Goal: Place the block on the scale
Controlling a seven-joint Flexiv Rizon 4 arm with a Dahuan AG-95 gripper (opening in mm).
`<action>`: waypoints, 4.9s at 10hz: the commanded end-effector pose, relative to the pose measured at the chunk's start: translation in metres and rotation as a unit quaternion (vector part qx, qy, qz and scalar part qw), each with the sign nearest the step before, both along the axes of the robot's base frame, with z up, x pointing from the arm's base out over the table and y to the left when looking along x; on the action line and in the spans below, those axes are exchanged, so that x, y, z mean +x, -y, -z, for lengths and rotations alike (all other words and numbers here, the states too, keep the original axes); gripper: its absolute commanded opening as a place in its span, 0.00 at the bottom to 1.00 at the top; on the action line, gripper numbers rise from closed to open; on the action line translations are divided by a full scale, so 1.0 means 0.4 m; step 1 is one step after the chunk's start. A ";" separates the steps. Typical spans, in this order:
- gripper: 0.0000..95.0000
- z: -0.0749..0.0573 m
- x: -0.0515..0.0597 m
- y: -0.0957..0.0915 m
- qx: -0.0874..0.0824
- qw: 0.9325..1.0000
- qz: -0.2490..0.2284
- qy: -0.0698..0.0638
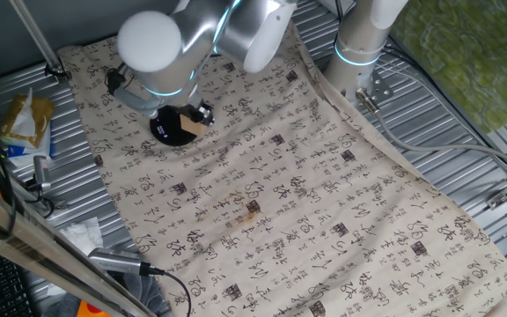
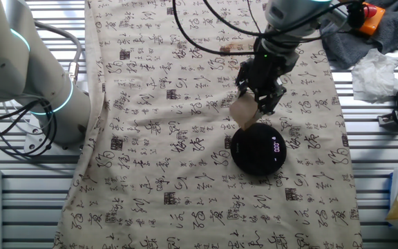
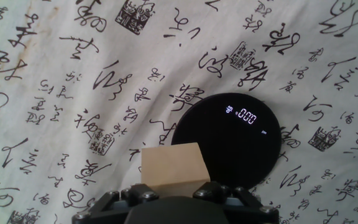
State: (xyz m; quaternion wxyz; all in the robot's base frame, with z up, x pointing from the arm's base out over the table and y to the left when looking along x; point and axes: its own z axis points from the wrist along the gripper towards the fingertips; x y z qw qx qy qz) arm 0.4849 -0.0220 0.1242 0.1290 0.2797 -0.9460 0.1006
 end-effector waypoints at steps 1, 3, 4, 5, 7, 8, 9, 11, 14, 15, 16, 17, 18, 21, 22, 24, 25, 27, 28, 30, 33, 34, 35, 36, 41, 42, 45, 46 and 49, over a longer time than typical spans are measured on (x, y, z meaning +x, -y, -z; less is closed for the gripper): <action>0.00 -0.001 -0.003 0.001 -0.003 1.000 -0.007 -0.001; 0.00 -0.001 -0.003 0.001 -0.008 1.000 -0.027 -0.008; 0.00 -0.002 -0.003 0.001 -0.011 0.999 -0.035 -0.010; 0.00 -0.002 -0.003 0.001 -0.015 0.999 -0.047 -0.014; 0.00 0.000 -0.003 0.001 -0.038 0.997 -0.065 -0.019; 0.00 0.001 -0.003 0.003 -0.051 0.996 -0.072 -0.022; 0.00 0.004 -0.003 0.005 -0.059 0.995 -0.078 -0.023; 0.00 0.019 -0.004 0.024 -0.067 0.994 -0.089 -0.019; 0.00 0.018 -0.007 0.053 -0.065 0.993 -0.101 -0.013; 0.00 0.016 -0.005 0.060 -0.065 0.992 -0.104 -0.013; 0.00 0.014 0.001 0.070 -0.065 0.992 -0.111 -0.013; 0.00 0.014 0.008 0.077 -0.064 0.991 -0.115 -0.012; 0.00 0.016 0.014 0.085 -0.062 0.991 -0.117 -0.010; 0.00 0.025 0.035 0.111 -0.057 0.991 -0.124 -0.007; 0.00 0.029 0.040 0.116 -0.057 0.991 -0.124 -0.007; 0.00 0.037 0.055 0.125 -0.057 0.991 -0.125 -0.005; 0.00 0.039 0.059 0.127 -0.057 0.990 -0.125 -0.004; 0.00 0.049 0.075 0.142 -0.056 0.989 -0.136 0.000; 0.00 0.051 0.076 0.145 -0.056 0.989 -0.137 0.001; 0.00 0.060 0.079 0.149 -0.056 0.989 -0.139 0.003; 0.00 0.075 0.088 0.150 -0.055 0.989 -0.137 0.007; 0.00 0.080 0.090 0.150 -0.054 0.989 -0.134 0.009; 0.00 0.082 0.090 0.150 -0.053 0.990 -0.132 0.010; 0.00 0.092 0.089 0.149 -0.053 0.990 -0.133 0.012; 0.00 0.103 0.089 0.149 -0.053 0.990 -0.132 0.015; 0.00 0.104 0.089 0.149 -0.053 0.990 -0.132 0.016; 0.00 0.108 0.088 0.150 -0.053 0.990 -0.133 0.019; 0.00 0.112 0.088 0.150 -0.053 0.989 -0.134 0.021; 0.00 0.121 0.087 0.152 -0.053 0.989 -0.135 0.026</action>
